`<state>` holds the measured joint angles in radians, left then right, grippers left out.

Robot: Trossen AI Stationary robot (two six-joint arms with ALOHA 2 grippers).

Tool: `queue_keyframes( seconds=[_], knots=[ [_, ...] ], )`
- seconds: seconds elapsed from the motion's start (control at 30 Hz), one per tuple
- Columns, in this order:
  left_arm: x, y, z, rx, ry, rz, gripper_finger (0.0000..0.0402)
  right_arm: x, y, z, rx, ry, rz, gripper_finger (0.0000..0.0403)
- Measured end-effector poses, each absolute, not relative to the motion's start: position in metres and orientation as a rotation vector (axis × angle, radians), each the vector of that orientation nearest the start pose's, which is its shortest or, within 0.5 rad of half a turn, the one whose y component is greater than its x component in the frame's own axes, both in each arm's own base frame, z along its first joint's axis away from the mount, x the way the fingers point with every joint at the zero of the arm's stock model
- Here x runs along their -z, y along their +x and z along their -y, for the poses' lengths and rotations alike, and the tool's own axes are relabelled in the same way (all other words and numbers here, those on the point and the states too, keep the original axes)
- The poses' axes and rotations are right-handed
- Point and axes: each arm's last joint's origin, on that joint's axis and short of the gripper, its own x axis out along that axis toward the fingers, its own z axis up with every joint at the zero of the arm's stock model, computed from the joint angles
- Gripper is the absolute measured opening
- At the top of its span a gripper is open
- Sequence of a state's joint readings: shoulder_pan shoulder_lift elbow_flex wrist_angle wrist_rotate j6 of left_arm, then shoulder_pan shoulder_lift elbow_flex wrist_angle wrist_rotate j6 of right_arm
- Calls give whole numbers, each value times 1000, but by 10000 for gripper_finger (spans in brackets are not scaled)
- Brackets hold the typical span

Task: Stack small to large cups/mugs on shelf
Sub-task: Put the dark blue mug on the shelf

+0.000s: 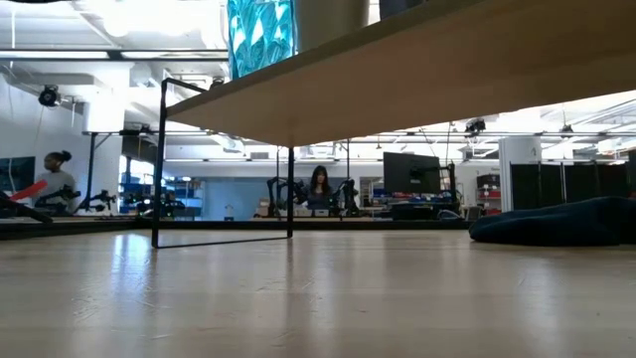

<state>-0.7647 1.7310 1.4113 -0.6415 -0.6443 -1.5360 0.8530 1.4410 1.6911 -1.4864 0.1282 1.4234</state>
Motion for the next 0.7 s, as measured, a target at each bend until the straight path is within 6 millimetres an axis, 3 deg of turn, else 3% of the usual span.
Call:
queue_keyframes(
  seconds=[0.4, 0.7],
  knots=[
    [-268, 276, 241, -433, -847, -611, 0, -392, 199, -141, 248, 496, -1200, 20],
    [-267, 276, 241, -433, -849, -611, 0, -380, 218, -141, 167, 427, -1309, 20]
  ],
)
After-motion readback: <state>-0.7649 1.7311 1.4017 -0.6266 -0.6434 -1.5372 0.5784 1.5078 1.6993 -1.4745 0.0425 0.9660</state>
